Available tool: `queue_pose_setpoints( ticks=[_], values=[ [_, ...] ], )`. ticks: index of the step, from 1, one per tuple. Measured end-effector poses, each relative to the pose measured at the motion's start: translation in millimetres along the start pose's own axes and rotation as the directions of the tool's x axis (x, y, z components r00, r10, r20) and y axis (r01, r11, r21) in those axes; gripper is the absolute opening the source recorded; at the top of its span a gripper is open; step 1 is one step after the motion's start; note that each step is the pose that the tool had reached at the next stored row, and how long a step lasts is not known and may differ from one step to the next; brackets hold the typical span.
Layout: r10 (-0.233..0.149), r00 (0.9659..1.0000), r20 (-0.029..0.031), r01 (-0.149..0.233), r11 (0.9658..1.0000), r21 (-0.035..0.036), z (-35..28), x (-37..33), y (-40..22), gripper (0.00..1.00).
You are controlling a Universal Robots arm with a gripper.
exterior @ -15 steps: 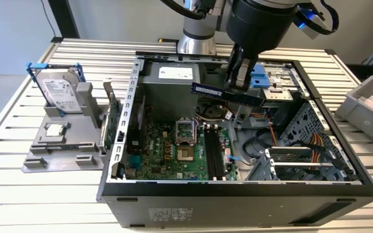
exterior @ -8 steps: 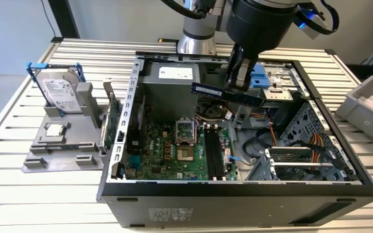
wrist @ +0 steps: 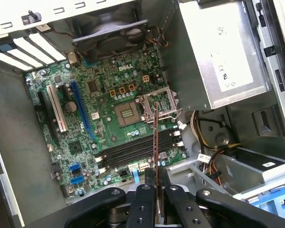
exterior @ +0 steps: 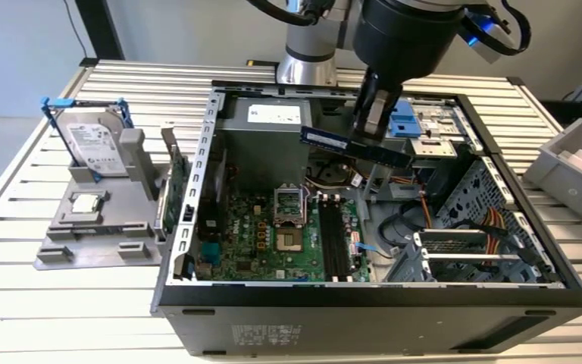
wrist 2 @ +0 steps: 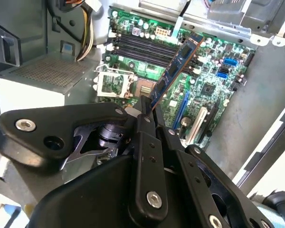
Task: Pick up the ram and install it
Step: 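Pick up the ram and move it above insertion slot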
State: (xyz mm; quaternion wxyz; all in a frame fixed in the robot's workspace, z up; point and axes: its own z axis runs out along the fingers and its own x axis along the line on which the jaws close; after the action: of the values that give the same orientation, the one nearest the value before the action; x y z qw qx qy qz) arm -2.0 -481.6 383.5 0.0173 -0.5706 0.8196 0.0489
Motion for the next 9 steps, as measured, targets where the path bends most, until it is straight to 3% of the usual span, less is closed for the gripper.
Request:
queue_pose_setpoints(
  ticks=[5, 9],
  values=[
    [0.054, 0.9985, 0.0036, -0.054, 0.9985, 0.0045, 0.0, 0.0, 0.0, 0.00],
    [0.097, 0.9953, 0.0066, -0.097, 0.9953, 0.0078, 0.0, 0.0, 0.0, 0.00]
  ],
)
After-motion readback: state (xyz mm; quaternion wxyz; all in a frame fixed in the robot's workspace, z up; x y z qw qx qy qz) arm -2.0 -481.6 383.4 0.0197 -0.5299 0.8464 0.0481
